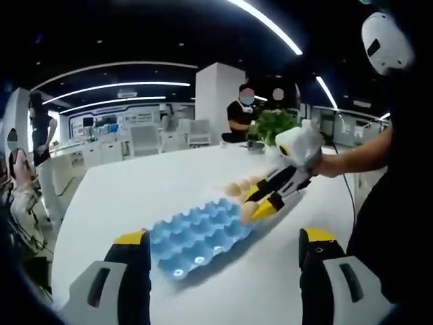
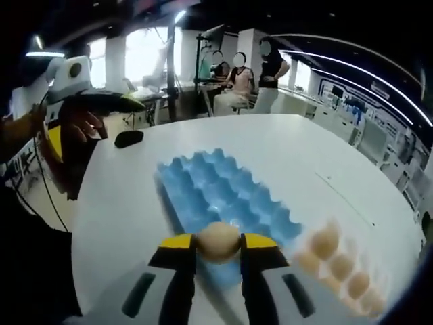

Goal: Place the egg into an empty slot of the egg tray after lifting it from the table, then release the egg inside the slot.

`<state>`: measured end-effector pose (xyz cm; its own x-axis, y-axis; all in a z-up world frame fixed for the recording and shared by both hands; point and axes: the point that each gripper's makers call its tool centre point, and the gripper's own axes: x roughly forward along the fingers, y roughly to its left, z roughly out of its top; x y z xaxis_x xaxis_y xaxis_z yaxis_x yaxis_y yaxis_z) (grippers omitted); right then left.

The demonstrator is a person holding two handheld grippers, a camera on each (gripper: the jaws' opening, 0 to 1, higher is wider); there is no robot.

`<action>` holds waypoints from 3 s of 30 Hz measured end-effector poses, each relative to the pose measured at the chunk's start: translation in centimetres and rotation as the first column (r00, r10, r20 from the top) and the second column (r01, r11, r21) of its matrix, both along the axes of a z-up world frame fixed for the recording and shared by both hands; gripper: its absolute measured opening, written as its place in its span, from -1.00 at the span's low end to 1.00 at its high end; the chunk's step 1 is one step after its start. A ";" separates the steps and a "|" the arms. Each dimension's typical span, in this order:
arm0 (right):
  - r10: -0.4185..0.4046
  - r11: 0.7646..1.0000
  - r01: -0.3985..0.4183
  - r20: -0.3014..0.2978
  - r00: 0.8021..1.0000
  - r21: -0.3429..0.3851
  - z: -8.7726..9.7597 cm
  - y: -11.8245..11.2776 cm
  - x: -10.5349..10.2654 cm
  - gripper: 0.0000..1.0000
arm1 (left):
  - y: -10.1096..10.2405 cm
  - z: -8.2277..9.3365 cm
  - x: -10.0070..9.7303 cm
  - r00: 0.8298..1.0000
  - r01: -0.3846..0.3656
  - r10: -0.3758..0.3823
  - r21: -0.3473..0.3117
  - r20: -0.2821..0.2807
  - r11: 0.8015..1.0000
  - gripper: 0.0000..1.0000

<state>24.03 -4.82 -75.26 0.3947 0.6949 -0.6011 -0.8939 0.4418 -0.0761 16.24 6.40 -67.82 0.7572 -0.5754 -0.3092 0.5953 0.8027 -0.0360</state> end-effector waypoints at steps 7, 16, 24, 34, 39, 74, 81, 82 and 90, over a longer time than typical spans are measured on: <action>0.020 1.000 -0.020 -0.004 1.000 0.008 0.1 1.7 -0.2 -0.50 | 0.2 0.0 -0.1 1.000 0.009 -0.009 -0.005 -0.003 1.000 0.82; 0.049 0.999 -0.049 0.004 0.999 0.013 0.2 4.1 -0.2 -0.50 | 1.0 -0.2 -0.2 1.000 0.008 -0.008 -0.002 -0.003 1.000 0.85; 0.073 0.997 -0.073 0.008 0.997 0.017 0.5 6.1 -0.3 -0.50 | 1.5 -0.5 -0.2 1.000 0.009 -0.009 -0.003 -0.012 1.000 0.83; 0.115 0.993 -0.115 0.011 0.993 0.013 0.3 8.6 -0.4 -0.50 | 2.0 -0.5 -0.2 1.000 0.007 -0.007 -0.006 -0.013 1.000 0.83; 0.142 0.990 -0.142 0.012 0.990 0.014 0.3 10.0 -0.7 -0.50 | 2.3 -0.6 -0.1 1.000 0.005 -0.005 -0.006 -0.015 1.000 0.83; 0.266 0.964 -0.266 0.002 0.964 -0.009 -1.5 16.7 -0.9 -0.50 | 4.2 -1.0 0.4 0.999 -0.031 0.030 -0.023 -0.031 0.999 0.79; 0.267 0.963 -0.267 -0.012 0.964 -0.027 -2.4 16.8 -0.6 -0.50 | 4.2 -1.0 0.6 0.999 -0.032 0.032 -0.027 -0.032 0.999 0.79; 0.269 0.963 -0.269 -0.010 0.963 -0.026 -2.4 16.8 -0.6 -0.50 | 4.2 -1.0 0.7 0.999 -0.032 0.032 -0.028 -0.033 0.999 0.79; 0.278 0.960 -0.279 -0.021 0.960 -0.037 -3.1 16.9 -0.8 -0.49 | 4.4 -1.0 0.9 0.999 -0.034 0.034 -0.028 -0.032 0.999 0.79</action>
<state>23.19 12.12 -78.38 0.1795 0.7518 -0.6345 -0.9823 0.1721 -0.0739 17.12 10.80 -68.85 0.7667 -0.5583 -0.3169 0.5658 0.8209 -0.0771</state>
